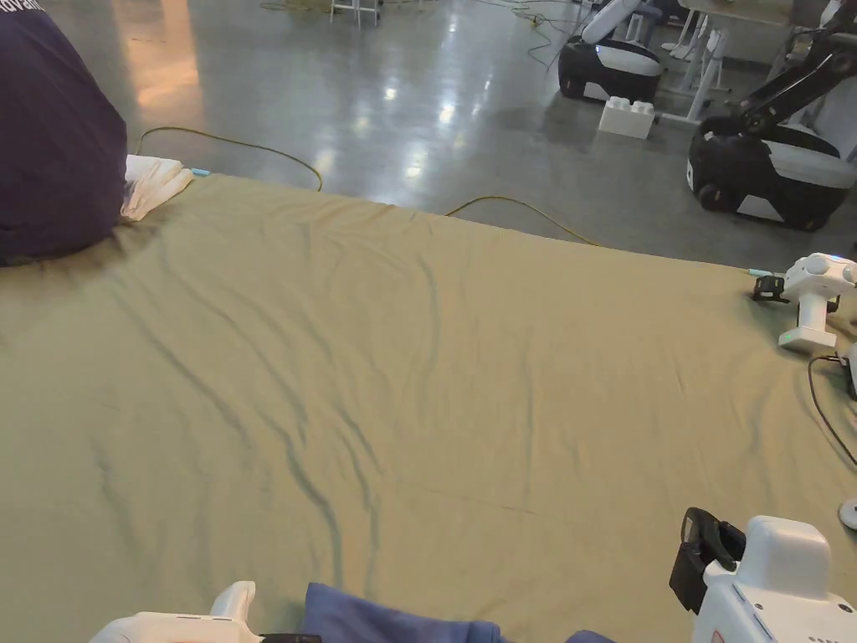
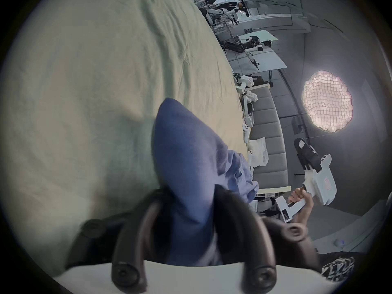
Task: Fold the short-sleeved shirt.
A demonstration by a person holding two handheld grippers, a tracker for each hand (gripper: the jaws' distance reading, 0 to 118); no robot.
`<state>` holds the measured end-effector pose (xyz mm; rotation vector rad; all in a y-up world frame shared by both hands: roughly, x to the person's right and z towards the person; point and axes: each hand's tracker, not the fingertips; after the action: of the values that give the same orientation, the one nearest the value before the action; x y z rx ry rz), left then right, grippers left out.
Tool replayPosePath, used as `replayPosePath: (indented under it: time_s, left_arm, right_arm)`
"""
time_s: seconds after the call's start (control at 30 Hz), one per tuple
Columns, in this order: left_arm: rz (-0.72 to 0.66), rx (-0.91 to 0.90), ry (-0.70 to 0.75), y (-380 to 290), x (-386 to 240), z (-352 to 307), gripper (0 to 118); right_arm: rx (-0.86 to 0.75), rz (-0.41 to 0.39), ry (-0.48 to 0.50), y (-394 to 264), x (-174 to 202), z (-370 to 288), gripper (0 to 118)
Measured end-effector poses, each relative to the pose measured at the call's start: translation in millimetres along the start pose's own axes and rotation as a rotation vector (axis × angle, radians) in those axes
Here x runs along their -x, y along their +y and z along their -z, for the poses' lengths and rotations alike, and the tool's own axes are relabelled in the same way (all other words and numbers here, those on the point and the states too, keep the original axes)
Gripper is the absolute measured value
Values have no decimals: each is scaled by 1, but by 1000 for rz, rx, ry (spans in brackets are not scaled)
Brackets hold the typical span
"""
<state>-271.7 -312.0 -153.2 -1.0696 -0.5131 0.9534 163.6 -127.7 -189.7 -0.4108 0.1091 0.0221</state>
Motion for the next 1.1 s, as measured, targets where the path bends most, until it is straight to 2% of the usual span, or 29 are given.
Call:
replayPosePath:
  time_s: [0.07,0.43,0.6,0.7,0.83,1.1]
  left_arm:
    - [51,-10,43,-2,-4,2,21]
    - [95,-140,-16,12,-22,-56,17]
    - [162,-221,116,30,-45,-111,17]
    - [209,-247,263,38,-65,-138,17]
    - [345,-236,464,39,-104,-148,17]
    - [517,-134,494,13,-173,-99,17]
  right_arm:
    - [2,2,1,0,0,0,0]
    - [5,-2,10,3,4,1,0]
    - [0,-5,23,5,8,4,0]
    - [0,-3,34,5,10,6,0]
    - [3,-1,46,4,14,8,0]
    - [12,15,50,-1,12,10,0]
